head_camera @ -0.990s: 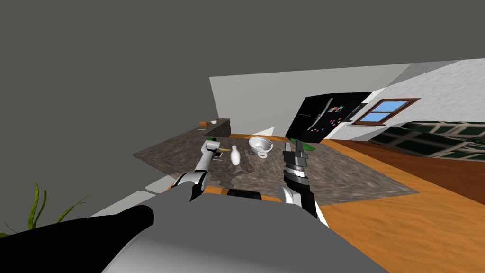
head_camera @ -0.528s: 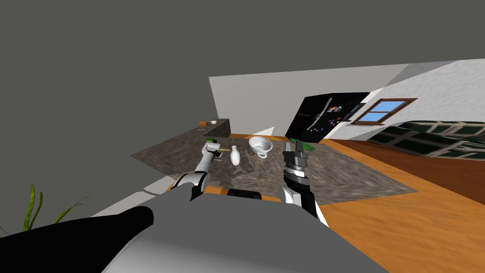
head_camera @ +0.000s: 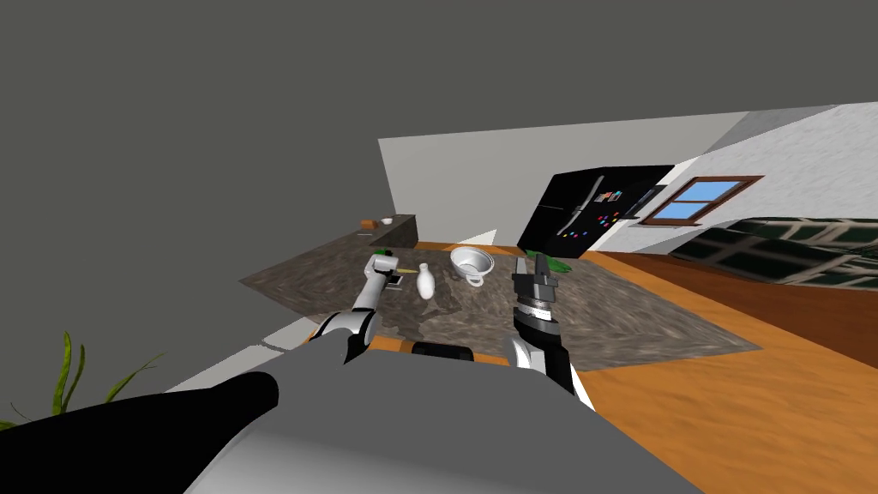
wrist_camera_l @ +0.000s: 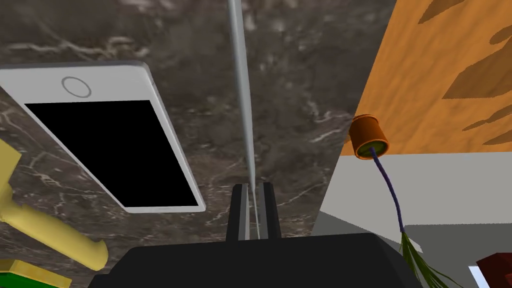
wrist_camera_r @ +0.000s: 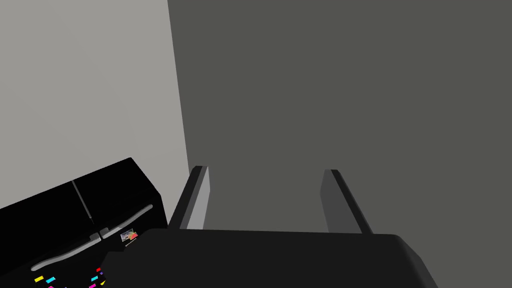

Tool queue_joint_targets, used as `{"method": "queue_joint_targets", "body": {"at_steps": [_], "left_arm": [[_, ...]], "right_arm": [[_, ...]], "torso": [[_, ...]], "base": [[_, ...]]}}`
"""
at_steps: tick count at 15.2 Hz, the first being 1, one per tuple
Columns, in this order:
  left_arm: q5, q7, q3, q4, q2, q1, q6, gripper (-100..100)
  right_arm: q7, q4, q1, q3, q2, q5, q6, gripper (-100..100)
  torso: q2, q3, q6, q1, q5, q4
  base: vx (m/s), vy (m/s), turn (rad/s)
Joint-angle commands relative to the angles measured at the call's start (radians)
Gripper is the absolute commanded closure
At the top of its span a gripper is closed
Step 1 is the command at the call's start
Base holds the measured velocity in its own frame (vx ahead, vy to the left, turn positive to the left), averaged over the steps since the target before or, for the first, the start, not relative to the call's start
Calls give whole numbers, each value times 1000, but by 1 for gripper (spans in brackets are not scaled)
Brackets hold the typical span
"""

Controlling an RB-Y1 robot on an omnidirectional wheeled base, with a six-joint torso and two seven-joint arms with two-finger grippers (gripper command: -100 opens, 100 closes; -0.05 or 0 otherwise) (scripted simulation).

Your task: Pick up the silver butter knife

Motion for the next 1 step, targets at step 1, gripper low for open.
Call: {"method": "queue_joint_targets", "body": {"at_steps": [1], "left_arm": [[0,0,0,0,0,0,0,100]], "right_arm": [[0,0,0,0,0,0,0,0]], "torso": [[0,0,0,0,0,0]], "base": [[0,0,0]]}}
